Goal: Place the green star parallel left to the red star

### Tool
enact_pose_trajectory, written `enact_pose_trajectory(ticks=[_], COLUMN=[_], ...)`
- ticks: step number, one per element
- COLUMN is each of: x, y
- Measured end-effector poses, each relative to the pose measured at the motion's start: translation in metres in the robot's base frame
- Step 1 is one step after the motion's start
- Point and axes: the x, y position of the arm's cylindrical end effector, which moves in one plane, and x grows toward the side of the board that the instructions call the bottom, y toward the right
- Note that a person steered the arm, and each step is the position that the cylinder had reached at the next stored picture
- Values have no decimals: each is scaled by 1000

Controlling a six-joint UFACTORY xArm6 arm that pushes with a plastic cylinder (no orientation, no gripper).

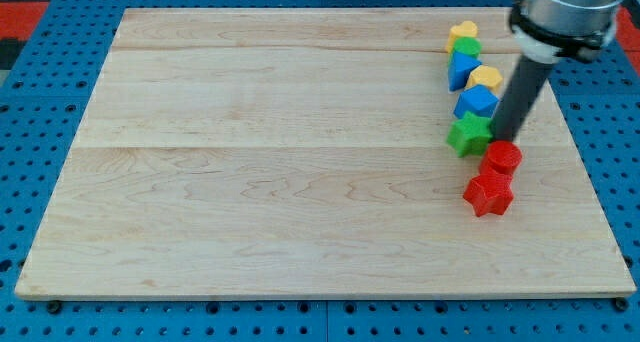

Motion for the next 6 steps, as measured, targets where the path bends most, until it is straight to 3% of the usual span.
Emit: enact_pose_trajectory(ticks=[1,3,4,5,6], x=[0,-12,-29,-33,-1], y=[-47,-35,-60,-117,-166])
